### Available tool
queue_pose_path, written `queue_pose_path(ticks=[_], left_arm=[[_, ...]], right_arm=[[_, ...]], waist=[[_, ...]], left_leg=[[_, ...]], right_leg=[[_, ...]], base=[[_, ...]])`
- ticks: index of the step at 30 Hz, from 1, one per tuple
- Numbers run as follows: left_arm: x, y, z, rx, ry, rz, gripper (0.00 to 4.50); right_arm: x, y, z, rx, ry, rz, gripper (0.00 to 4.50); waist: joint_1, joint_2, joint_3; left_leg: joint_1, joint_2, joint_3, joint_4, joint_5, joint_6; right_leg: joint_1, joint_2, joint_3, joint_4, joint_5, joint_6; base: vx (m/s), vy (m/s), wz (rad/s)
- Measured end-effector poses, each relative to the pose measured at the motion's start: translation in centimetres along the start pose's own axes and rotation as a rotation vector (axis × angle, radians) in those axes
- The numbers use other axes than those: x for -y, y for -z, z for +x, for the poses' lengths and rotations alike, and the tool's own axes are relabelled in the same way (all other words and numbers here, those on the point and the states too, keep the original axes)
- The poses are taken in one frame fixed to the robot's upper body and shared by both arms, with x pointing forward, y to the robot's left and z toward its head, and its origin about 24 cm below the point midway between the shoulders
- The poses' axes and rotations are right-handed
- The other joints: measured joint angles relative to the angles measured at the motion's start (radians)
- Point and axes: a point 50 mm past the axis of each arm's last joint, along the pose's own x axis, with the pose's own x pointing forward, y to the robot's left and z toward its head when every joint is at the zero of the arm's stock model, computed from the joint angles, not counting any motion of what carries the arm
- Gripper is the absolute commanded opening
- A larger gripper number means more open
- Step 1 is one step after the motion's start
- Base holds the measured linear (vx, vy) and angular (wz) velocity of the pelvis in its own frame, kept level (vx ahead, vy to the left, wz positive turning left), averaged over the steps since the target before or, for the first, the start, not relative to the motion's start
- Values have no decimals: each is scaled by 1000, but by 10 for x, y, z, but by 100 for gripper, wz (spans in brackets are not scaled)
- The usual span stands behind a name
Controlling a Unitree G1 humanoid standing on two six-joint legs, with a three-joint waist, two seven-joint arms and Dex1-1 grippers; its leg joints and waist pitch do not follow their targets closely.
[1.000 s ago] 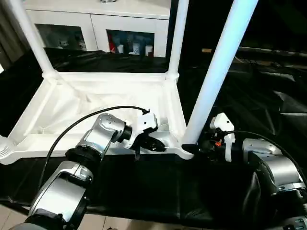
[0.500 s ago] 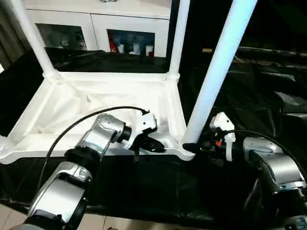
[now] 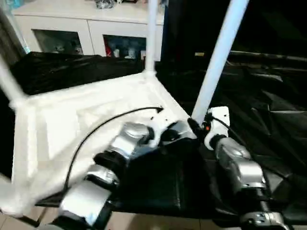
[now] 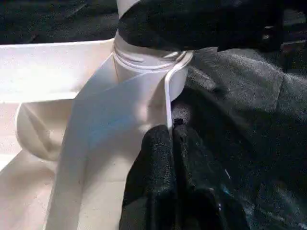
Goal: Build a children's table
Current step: Rotate leg to tighten
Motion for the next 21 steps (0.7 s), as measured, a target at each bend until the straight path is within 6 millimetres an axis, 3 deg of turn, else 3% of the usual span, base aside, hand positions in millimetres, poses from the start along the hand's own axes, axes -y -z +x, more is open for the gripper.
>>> queue_pose_path(ticks=[2,4,9,14,21], left_arm=[[0,0,0,-3,-7,5,0],[0,0,0,-3,-10,12,0],[-2,-1,-3,5,18,32,0],[-11,4,-19,-5,102,55,0],[-18,8,-42,-39,258,125,0]], right_arm=[[-2,0,2,5,12,-12,198],[-2,-1,2,14,12,-16,253],[3,-1,0,7,-37,-57,301],[10,-4,-11,-30,-248,-171,308],[21,-10,-33,-83,-525,-263,308]], waist=[[-4,0,0],[-7,0,0],[-9,0,0],[-7,0,0],[13,4,0]], left_leg=[[0,-2,-2,-2,0,0],[0,-7,-7,-2,0,1],[-13,-11,-14,-3,-1,2],[-12,-10,-14,-5,-1,1],[-12,-6,-14,-12,-1,1]], right_leg=[[1,0,0,-4,0,0],[1,-1,1,-4,0,0],[-1,-1,3,-3,1,-1],[0,0,3,5,15,-2],[-6,2,2,17,11,0]], base=[[0,0,0],[0,0,0],[0,0,0],[0,0,0],[0,0,0]])
